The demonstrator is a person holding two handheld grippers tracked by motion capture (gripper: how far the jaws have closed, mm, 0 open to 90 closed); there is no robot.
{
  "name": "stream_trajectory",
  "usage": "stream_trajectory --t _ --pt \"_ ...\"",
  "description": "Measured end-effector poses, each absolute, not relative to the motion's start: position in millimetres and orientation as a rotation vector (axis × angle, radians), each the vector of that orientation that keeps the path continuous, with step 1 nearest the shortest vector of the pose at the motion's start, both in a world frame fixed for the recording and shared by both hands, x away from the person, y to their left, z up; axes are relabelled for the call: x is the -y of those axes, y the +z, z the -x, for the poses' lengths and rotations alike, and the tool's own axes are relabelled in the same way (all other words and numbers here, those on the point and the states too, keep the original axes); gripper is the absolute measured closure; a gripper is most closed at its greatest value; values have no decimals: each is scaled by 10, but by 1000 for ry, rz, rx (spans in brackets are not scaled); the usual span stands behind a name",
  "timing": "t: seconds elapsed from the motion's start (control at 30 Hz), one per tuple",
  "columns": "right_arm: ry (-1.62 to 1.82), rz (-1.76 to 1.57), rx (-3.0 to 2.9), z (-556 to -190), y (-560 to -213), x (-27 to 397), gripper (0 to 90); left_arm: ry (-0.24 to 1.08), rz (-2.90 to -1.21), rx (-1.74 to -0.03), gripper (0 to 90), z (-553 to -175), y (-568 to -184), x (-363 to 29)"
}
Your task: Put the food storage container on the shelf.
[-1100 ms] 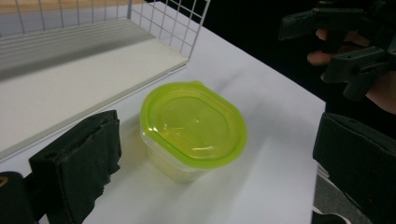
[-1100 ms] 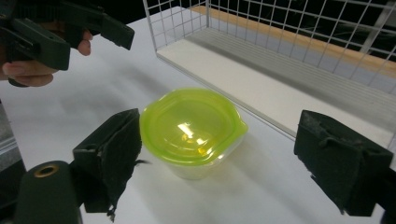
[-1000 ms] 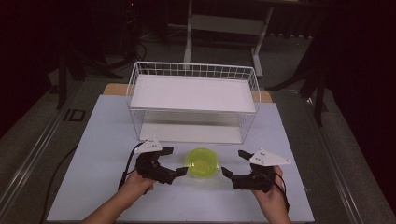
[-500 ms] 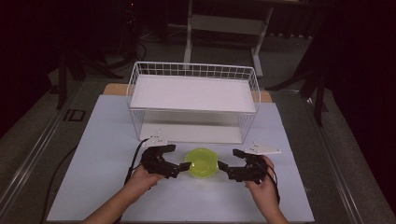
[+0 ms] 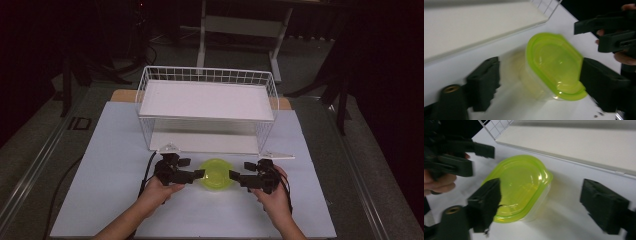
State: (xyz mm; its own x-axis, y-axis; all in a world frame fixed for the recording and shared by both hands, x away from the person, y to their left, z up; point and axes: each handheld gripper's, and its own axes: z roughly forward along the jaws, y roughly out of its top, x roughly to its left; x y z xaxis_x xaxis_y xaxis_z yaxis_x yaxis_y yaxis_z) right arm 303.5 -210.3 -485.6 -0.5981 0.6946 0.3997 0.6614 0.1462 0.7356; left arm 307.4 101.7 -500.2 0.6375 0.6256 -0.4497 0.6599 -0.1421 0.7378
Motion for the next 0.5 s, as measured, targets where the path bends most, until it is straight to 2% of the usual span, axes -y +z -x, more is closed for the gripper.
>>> stream_trajectory --t 0.13,0.17,0.27,0.3,0.37,0.5 --pt "1479 -1435 -2383 -3056 -4885 2084 267 -91 -1835 -1077 323 -3079 -5043 -1007" --pt "1466 -1444 -2389 -3062 -4892 2077 315 -99 -1833 -1082 351 -3074 -5049 -1002" --pt "1446 -1443 -2410 -3069 -4901 2063 340 -108 -1849 -1099 404 -3062 -5054 -984" --pt "1448 -1455 -2419 -3076 -4916 2055 383 -123 -1858 -1106 453 -3050 -5073 -966" --pt "1439 -1455 -2424 -3080 -4927 2051 414 -137 -1852 -1111 508 -3043 -5086 -953" --pt "1444 -1487 -2449 -3093 -4968 2053 505 -160 -1846 -1107 581 -3040 -5103 -930"
